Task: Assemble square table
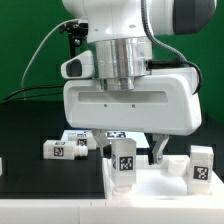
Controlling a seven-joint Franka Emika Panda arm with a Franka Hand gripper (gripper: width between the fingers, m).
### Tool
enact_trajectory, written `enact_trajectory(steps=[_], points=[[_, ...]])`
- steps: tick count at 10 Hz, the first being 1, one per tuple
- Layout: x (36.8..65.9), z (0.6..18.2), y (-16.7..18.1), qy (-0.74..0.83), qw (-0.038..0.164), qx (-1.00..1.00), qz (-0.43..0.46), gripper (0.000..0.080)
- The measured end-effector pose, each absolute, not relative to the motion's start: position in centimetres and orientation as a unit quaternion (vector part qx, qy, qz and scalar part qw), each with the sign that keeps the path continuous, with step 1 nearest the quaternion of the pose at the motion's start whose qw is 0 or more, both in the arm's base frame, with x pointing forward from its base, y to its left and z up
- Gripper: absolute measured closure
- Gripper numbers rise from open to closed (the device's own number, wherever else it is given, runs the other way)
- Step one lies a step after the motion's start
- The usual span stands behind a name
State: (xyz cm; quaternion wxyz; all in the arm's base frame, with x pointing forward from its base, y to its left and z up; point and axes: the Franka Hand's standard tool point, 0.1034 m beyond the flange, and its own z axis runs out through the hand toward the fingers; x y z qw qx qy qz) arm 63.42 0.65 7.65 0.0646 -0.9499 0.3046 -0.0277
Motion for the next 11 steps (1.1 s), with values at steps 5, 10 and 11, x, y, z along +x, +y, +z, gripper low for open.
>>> enact_trajectory(steps=[5, 10, 11], points=[[63.2, 7.5, -0.3, -0.029, 0.024, -0.998, -0.050, 0.0151], [63.2, 7.3, -0.4, 0.057, 0.028, -0.997, -0.048, 0.0466], [63.2, 7.3, -0.4, 0.083, 0.030, -0.995, -0.047, 0.0518]])
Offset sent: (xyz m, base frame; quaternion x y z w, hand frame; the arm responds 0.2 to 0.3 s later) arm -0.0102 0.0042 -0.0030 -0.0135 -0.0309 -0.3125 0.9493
